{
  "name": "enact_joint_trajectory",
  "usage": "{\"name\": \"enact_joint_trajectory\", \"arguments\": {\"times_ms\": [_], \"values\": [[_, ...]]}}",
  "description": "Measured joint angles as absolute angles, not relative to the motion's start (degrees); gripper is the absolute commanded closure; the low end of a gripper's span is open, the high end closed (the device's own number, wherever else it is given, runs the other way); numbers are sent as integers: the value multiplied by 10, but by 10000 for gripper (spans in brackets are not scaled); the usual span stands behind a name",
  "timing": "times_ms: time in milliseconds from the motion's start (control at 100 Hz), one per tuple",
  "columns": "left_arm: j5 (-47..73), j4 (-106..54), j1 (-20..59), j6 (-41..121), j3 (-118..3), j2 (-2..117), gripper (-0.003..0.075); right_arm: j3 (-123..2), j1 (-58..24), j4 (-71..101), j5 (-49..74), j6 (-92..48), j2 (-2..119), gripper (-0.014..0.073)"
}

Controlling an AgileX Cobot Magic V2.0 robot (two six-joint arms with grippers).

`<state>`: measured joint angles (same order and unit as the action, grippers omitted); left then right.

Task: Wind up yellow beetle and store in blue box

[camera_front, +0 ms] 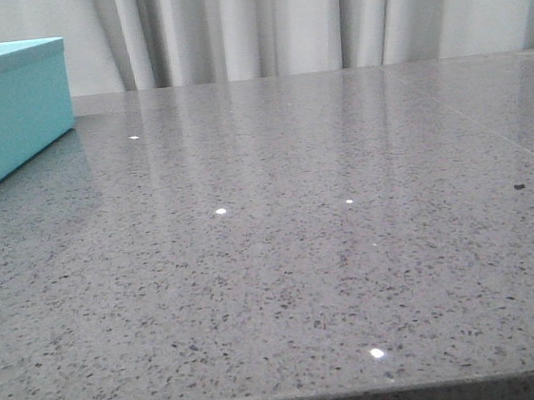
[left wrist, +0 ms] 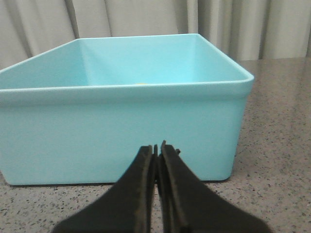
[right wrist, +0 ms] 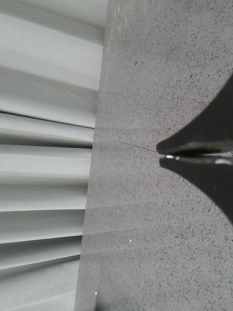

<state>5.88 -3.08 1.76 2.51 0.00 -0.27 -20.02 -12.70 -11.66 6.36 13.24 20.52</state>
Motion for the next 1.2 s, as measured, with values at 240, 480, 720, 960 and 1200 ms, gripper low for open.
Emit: {"name": "enact_joint_trajectory", "arguments": {"times_ms": [240, 480, 720, 960, 1200], "values": [[60, -31, 18, 25, 0, -3, 739, -199, -87, -117, 64, 132, 194, 661], [60, -31, 18, 25, 0, -3, 738, -143, -28, -110, 21, 132, 144, 661], [60, -31, 18, 25, 0, -3, 738, -63, -13, -77, 6, 132, 81, 661], [60, -31, 18, 25, 0, -3, 738, 5, -13, -49, 5, 121, 24, 661], [60, -31, 18, 25, 0, -3, 738, 16, -12, -45, 25, 115, -6, 661]]}}
